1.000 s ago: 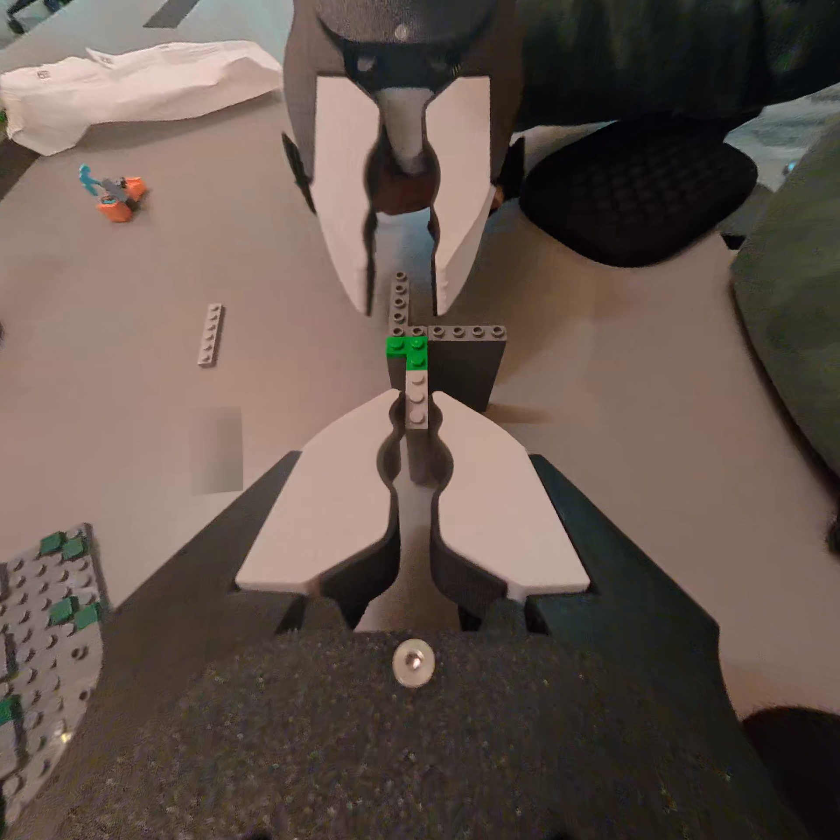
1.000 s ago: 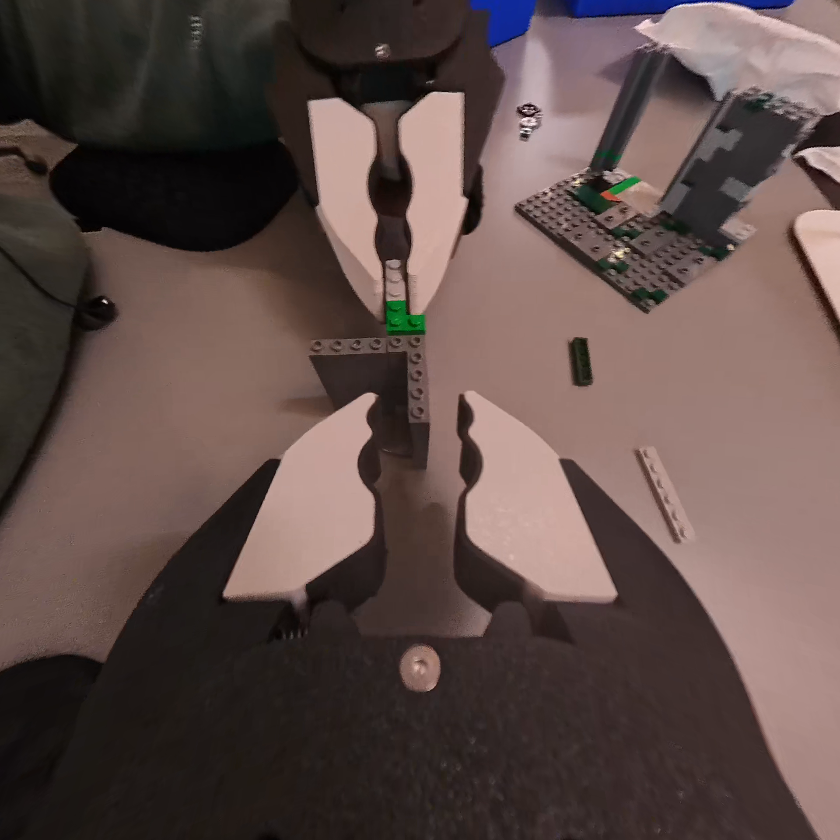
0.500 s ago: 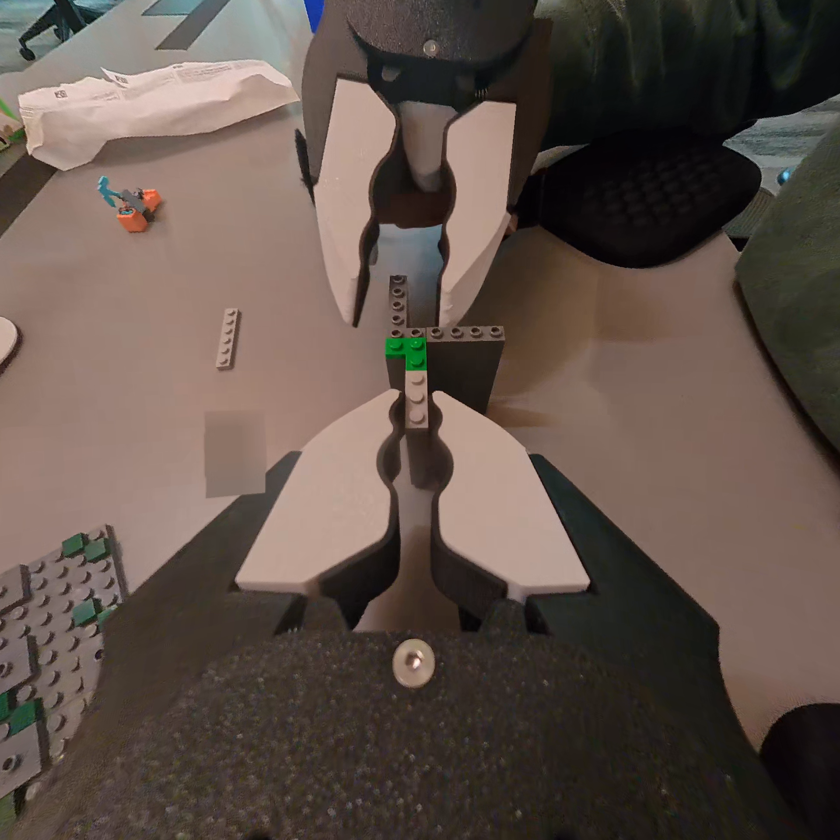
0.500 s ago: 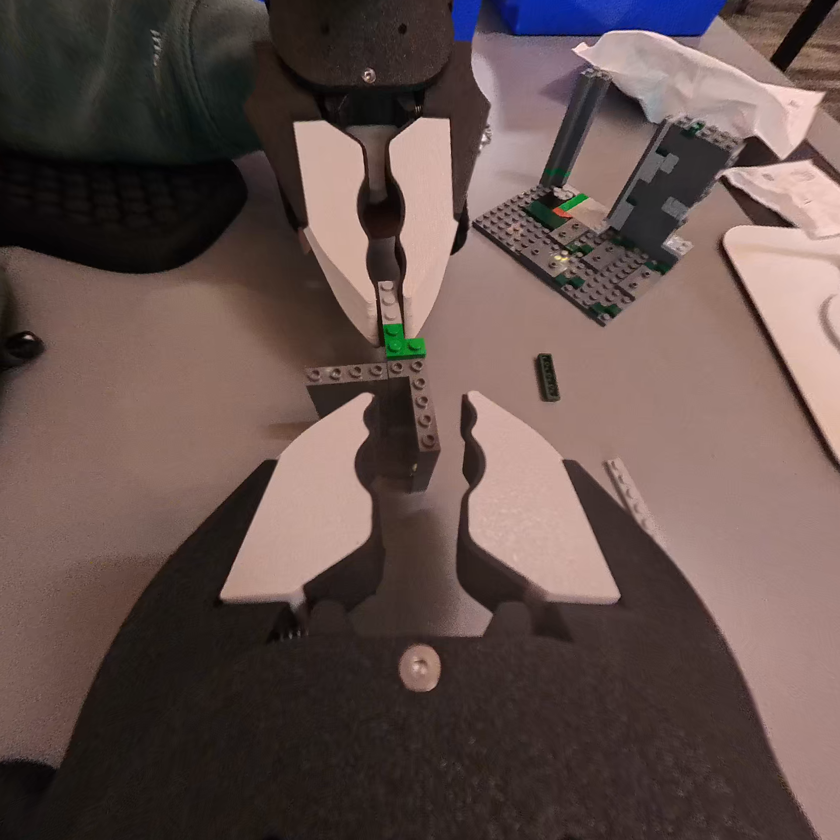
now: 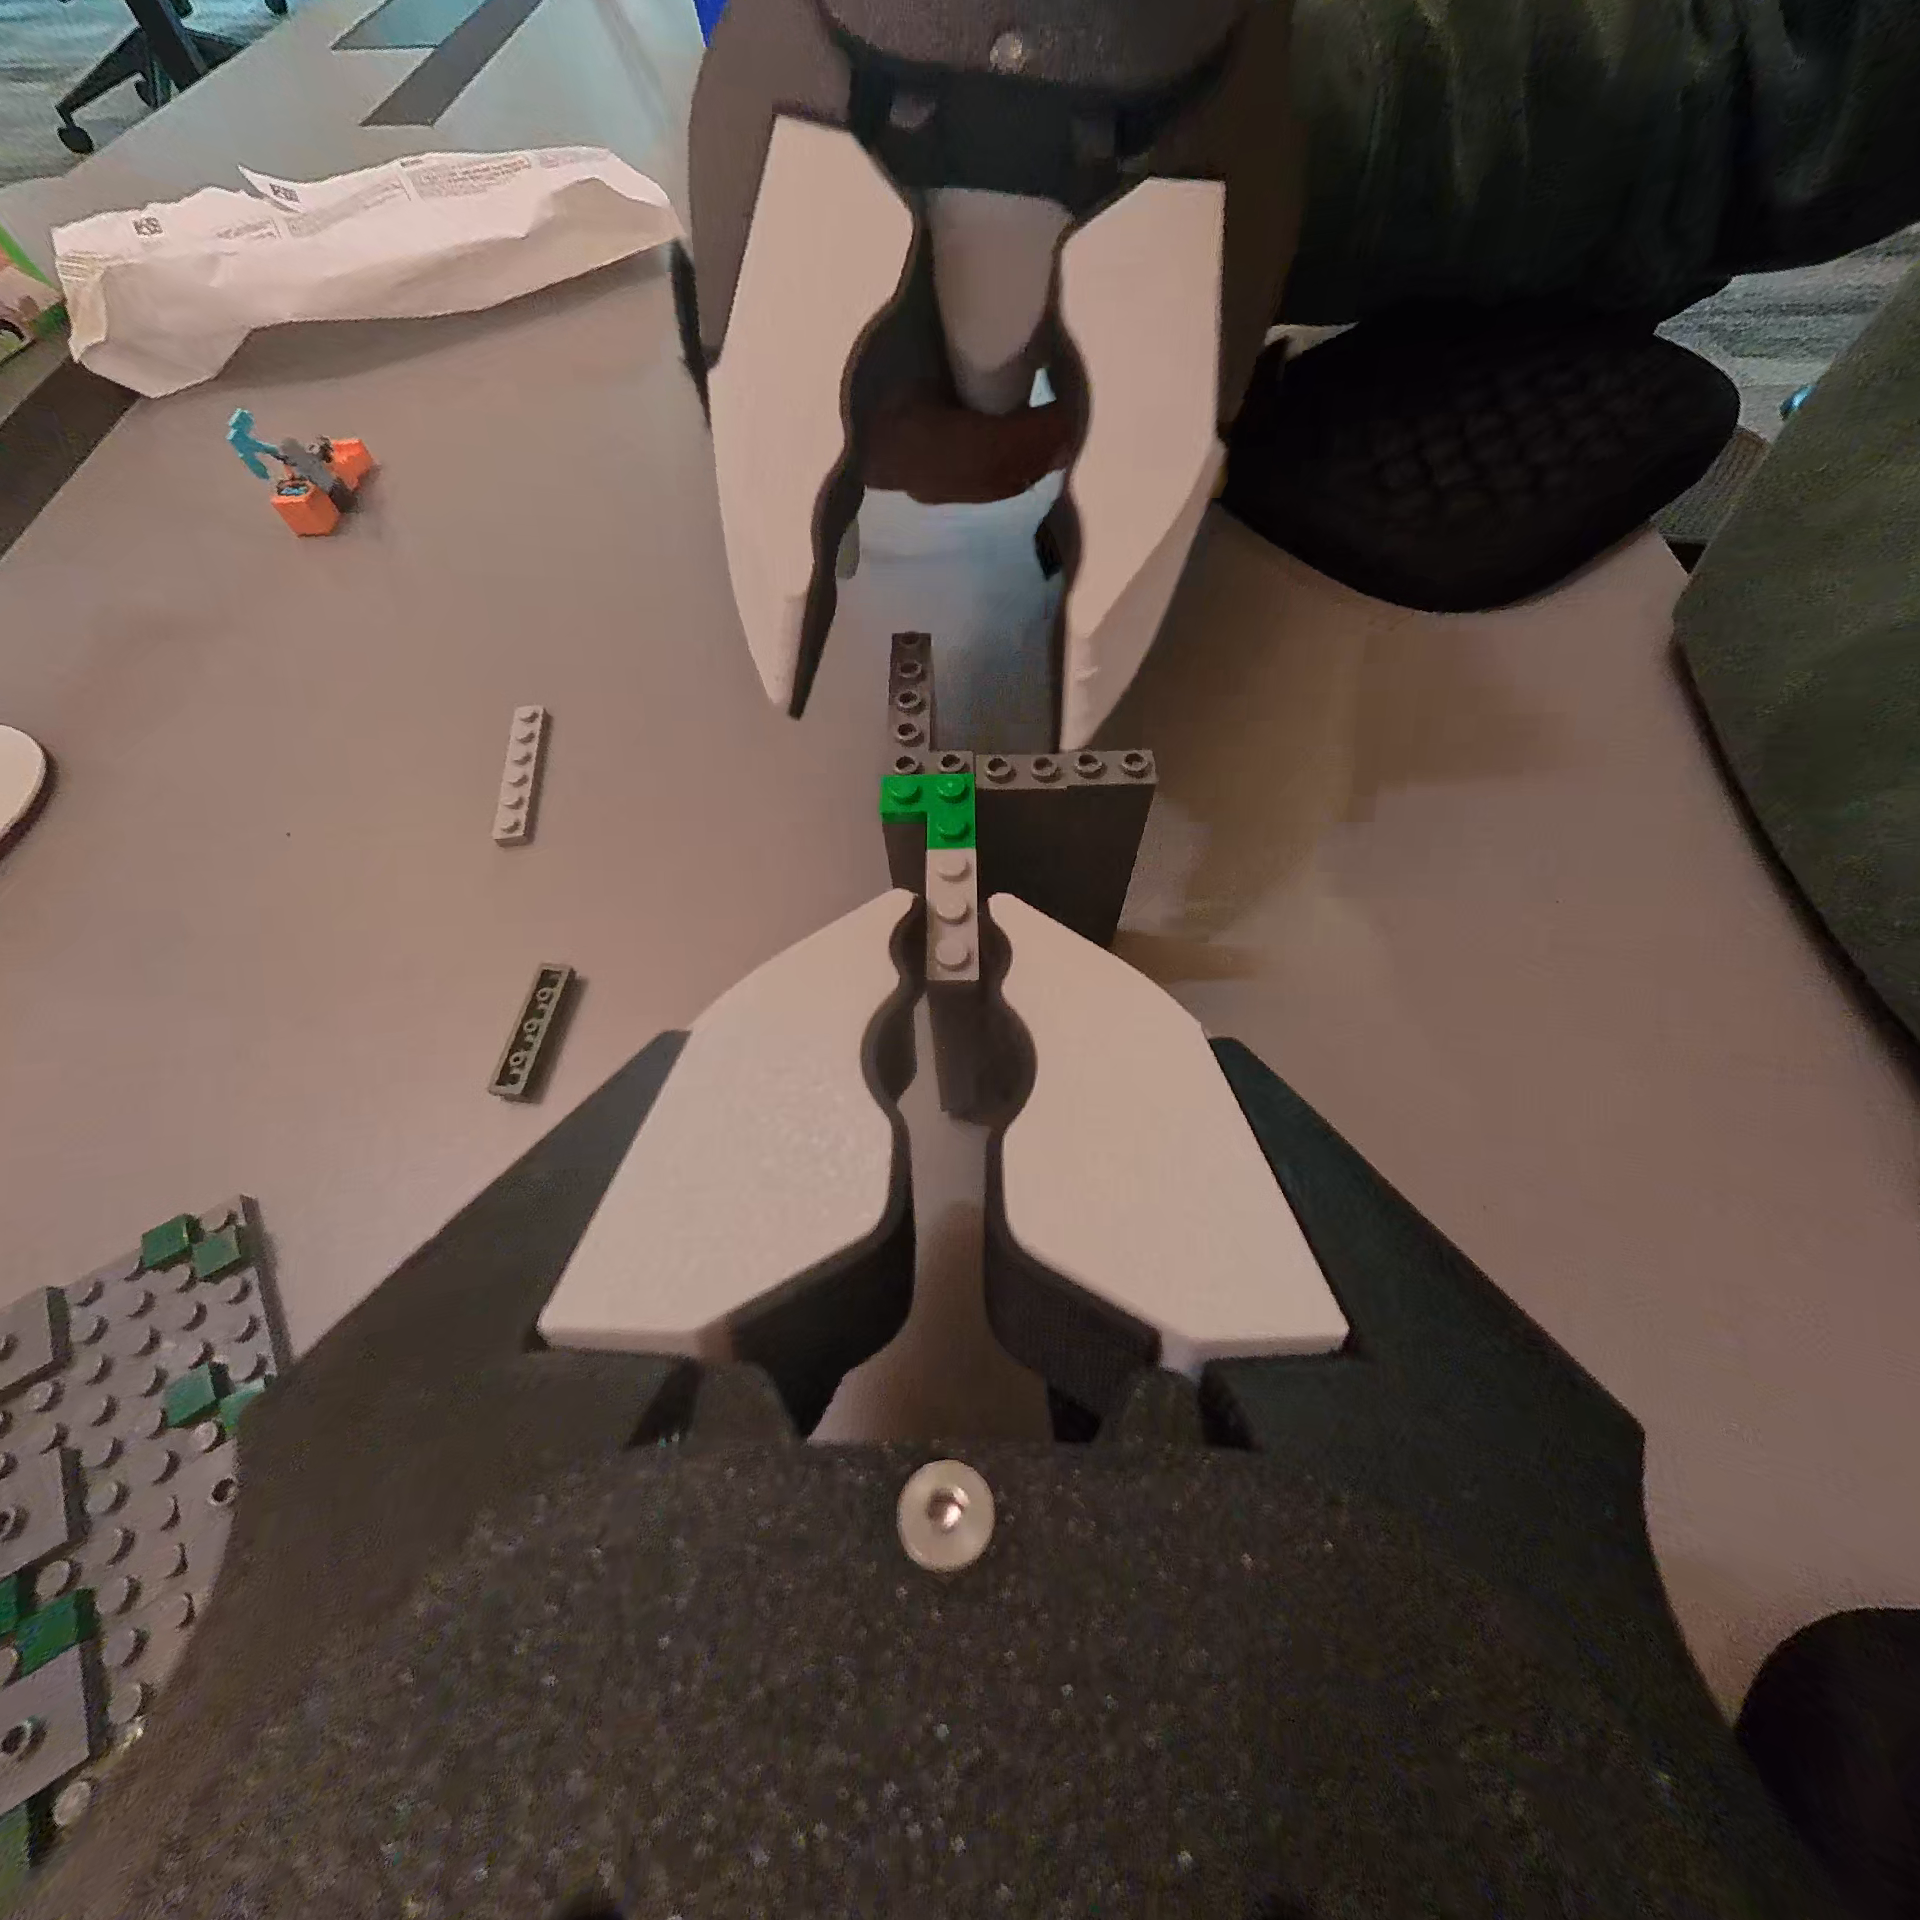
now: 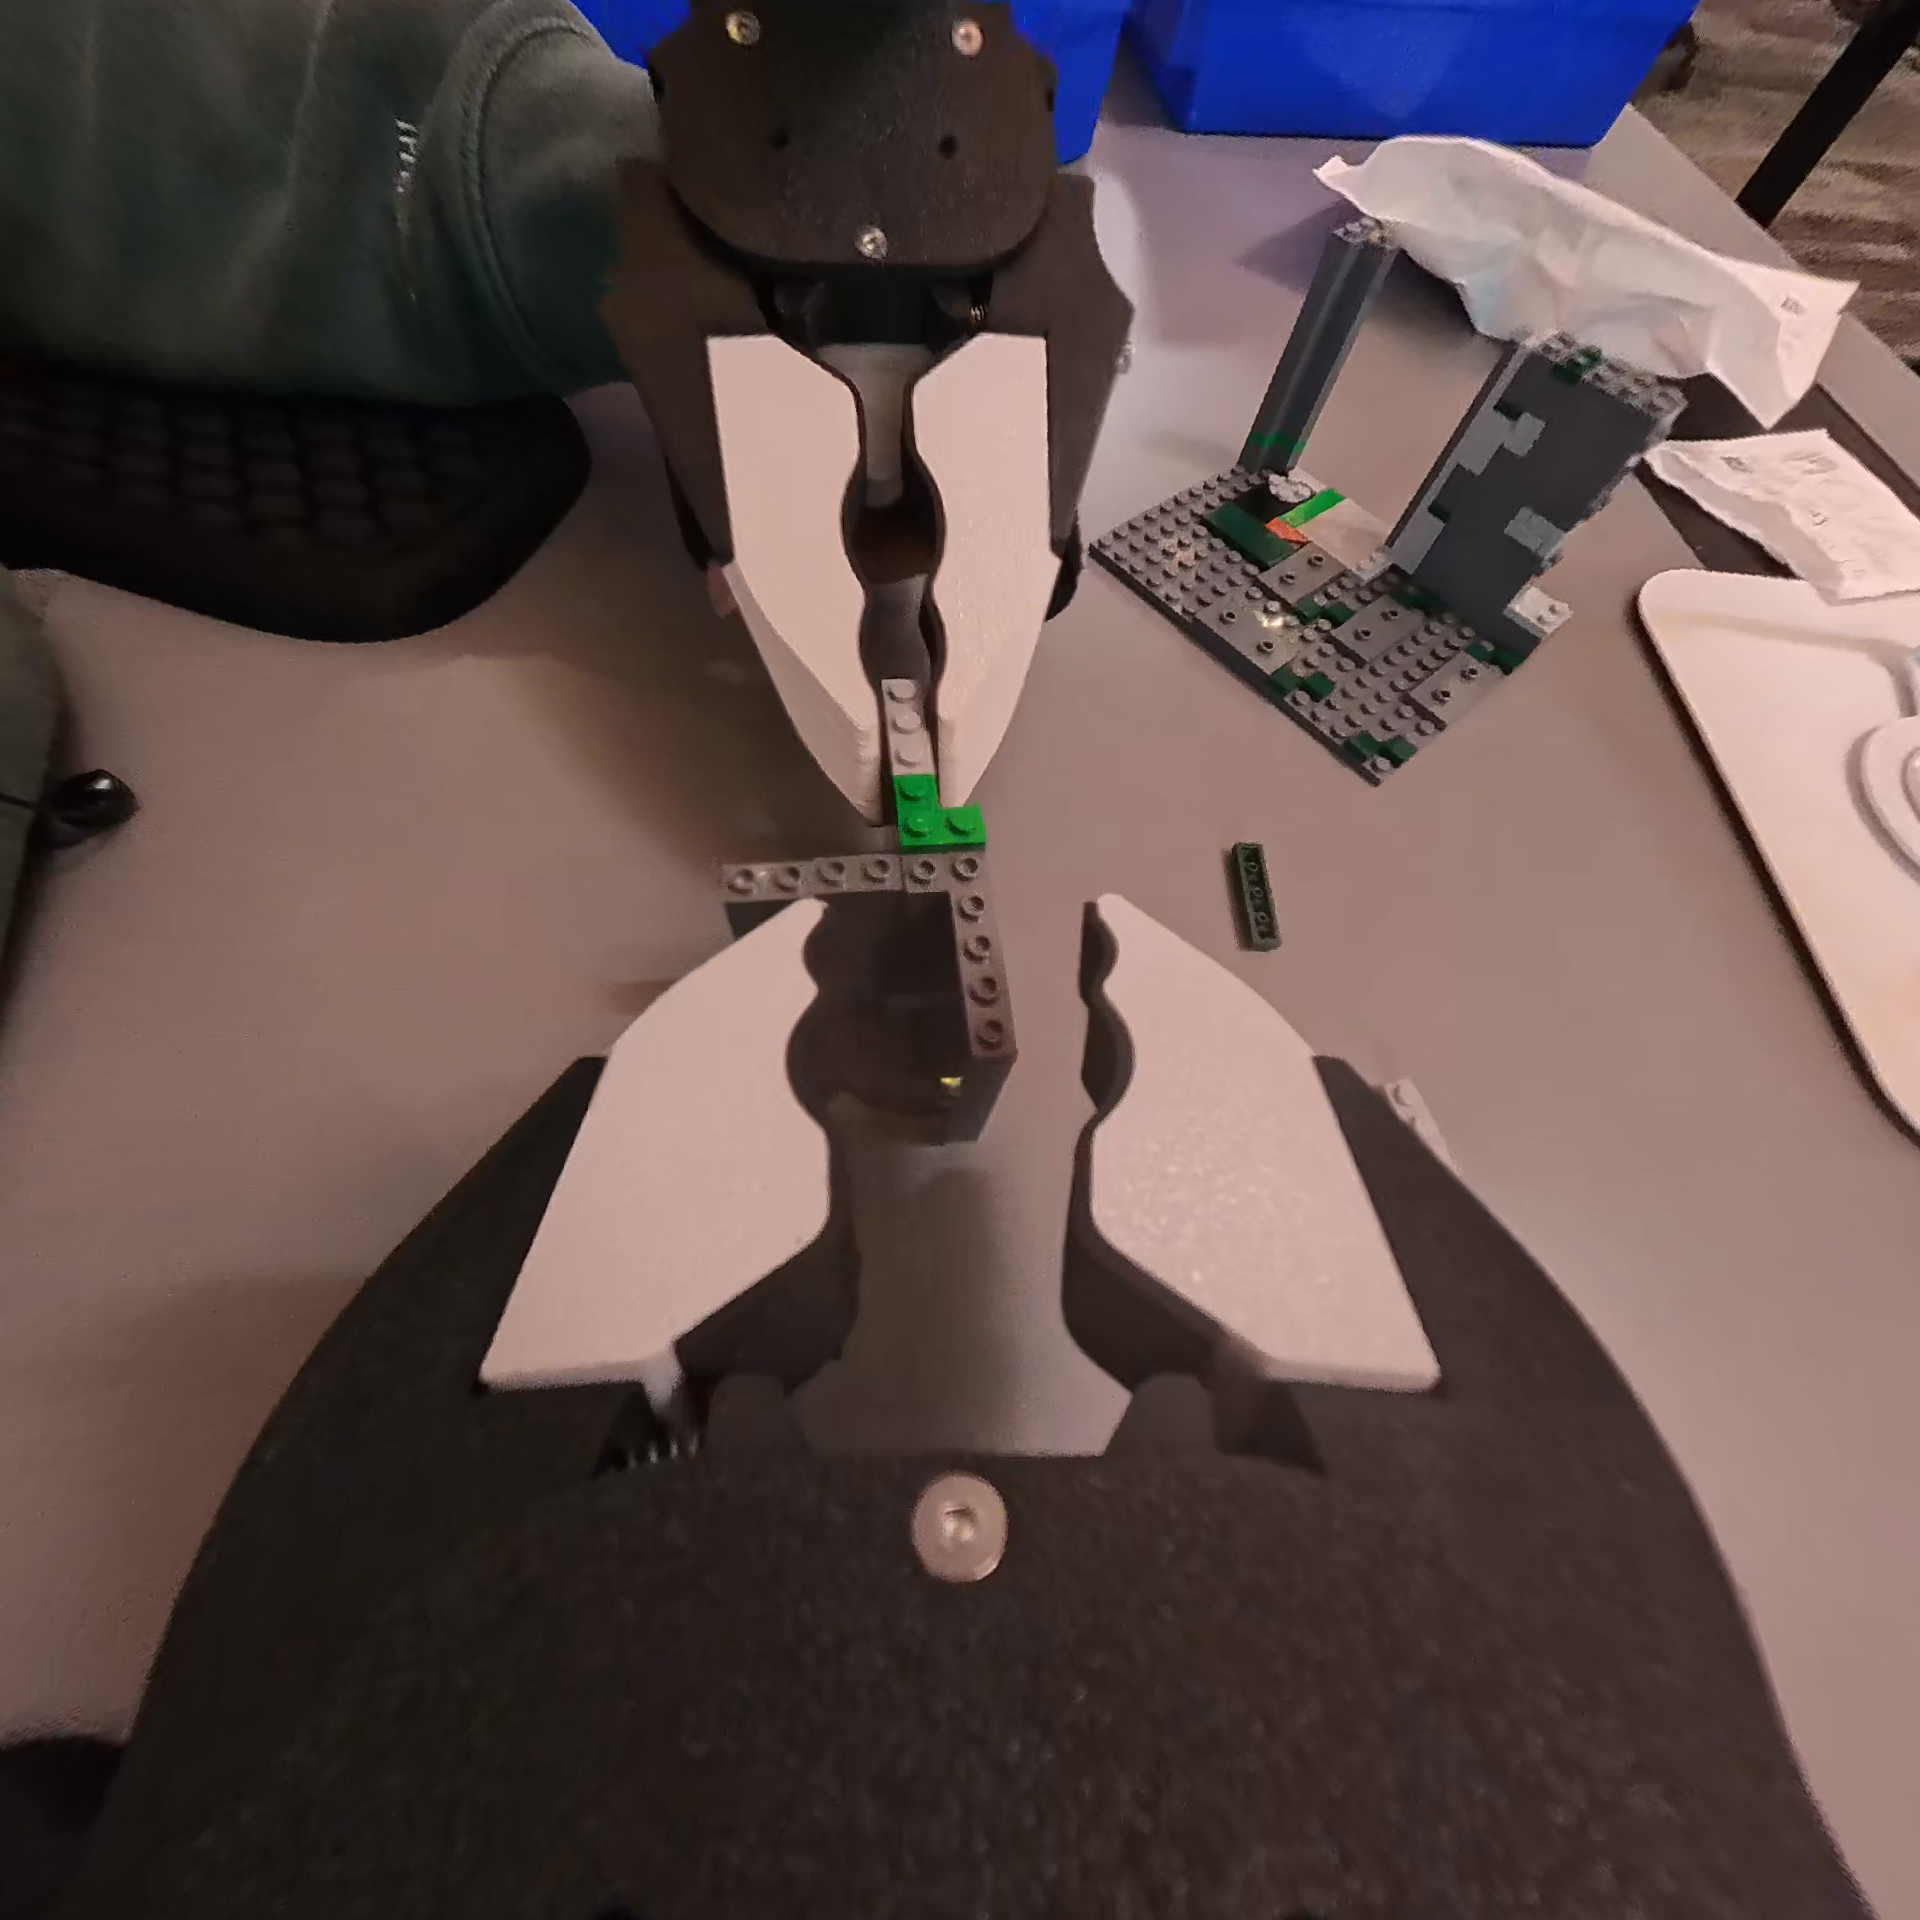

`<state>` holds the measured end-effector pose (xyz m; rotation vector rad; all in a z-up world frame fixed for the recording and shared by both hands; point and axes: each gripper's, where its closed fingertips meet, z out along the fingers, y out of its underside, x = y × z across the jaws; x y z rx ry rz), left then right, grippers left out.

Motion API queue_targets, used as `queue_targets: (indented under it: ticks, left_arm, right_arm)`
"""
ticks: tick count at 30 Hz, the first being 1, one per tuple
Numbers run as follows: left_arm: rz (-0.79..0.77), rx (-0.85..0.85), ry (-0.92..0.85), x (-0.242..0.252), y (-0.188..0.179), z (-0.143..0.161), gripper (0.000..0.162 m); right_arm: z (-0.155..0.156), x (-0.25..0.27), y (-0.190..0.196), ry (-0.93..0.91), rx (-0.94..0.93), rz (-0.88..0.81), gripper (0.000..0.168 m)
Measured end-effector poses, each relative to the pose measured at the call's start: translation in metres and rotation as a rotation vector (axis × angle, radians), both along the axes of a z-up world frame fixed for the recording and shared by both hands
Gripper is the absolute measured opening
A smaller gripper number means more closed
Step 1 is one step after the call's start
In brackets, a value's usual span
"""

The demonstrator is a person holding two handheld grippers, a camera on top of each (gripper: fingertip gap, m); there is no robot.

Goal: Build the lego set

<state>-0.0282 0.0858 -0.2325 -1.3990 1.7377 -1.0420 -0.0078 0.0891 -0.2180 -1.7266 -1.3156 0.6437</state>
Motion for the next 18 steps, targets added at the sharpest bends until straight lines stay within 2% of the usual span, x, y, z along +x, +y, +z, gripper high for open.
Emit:
queue_targets:
  ticks: [5, 11, 18]
  left_arm:
    - [-0.002, -0.006, -0.004, 0.001, -0.002, 0.000, 0.011]
    - [0.004, 0.013, -0.005, -0.001, -0.002, 0.000, 0.009]
    - [0.017, 0.065, -0.008, 0.003, -0.007, 0.006, 0.023]
  right_arm:
    - [0.006, -0.009, -0.008, -0.050, 0.098, -0.020, 0.059]
    - [0.004, -0.001, -0.004, -0.043, 0.074, -0.047, 0.058]
    - [-0.009, 0.004, 0.000, -0.049, 0.044, -0.080, 0.057]
